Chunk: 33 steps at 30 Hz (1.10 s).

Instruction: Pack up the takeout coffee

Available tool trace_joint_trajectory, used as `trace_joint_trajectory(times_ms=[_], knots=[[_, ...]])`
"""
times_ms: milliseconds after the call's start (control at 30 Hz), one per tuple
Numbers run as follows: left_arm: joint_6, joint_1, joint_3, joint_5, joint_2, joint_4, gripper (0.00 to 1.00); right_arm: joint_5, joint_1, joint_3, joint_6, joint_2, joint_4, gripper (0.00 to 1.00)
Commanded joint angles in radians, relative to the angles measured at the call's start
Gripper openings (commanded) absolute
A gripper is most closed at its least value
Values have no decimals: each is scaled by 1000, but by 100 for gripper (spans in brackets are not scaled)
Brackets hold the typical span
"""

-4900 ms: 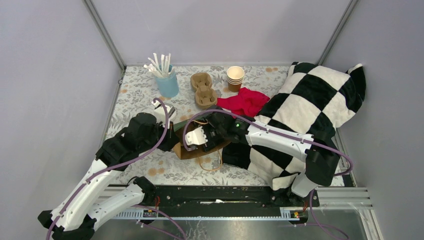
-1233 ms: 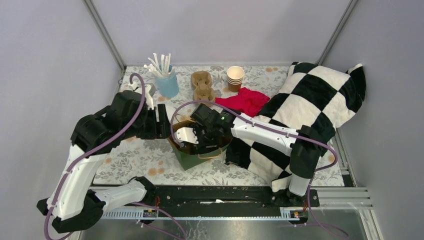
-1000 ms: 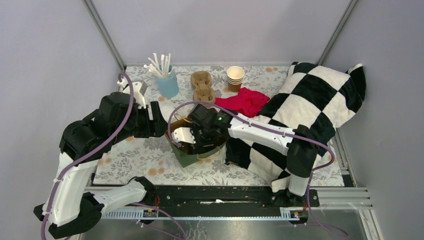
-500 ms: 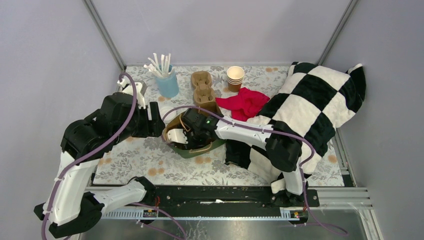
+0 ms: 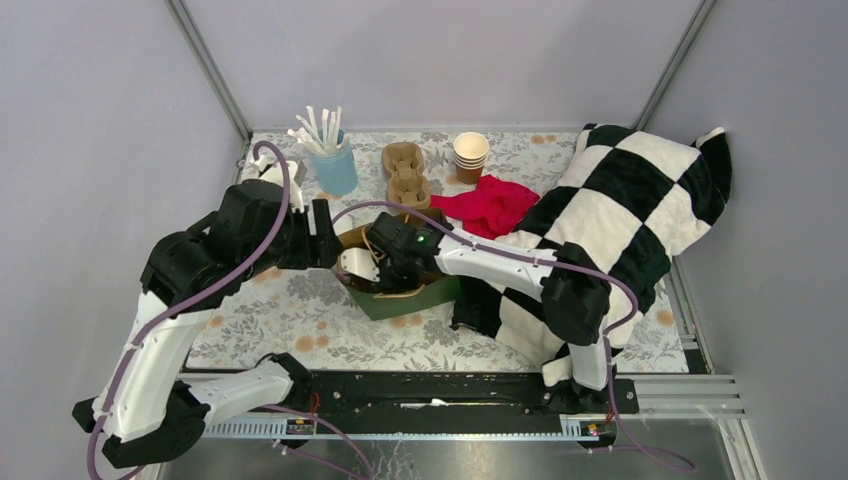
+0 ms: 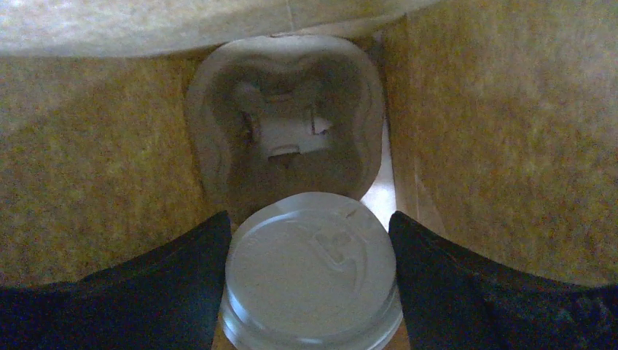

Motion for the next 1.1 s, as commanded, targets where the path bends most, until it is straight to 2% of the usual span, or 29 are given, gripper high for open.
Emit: trace_joint_trajectory(times_ms=[0,200,400,567,667,867,933,1067], knots=[[-52,-2,-27,-6,-13,75,73,-56,-5,-112,96,-135,40,75],[-114,-2,-60,-38,-46,91,68,-51,-5,-200,161,-225,150,77],[-156,-1,-94,-43,-54,95,64,-52,-6,-273,225,-310,248,74],[-188,-1,-132,-31,-57,98,65,-32,-5,-338,252,-371,322,68],[-178,-1,-178,19,-49,119,71,-26,-5,-357,248,-390,344,68],[-224,-1,-211,16,-63,110,66,-22,-5,-397,260,-442,387,94],[-226,-1,-229,31,-92,131,66,-5,-5,-411,270,-461,408,99],[-213,-2,-260,84,-88,145,67,-15,-6,-406,282,-476,420,100]])
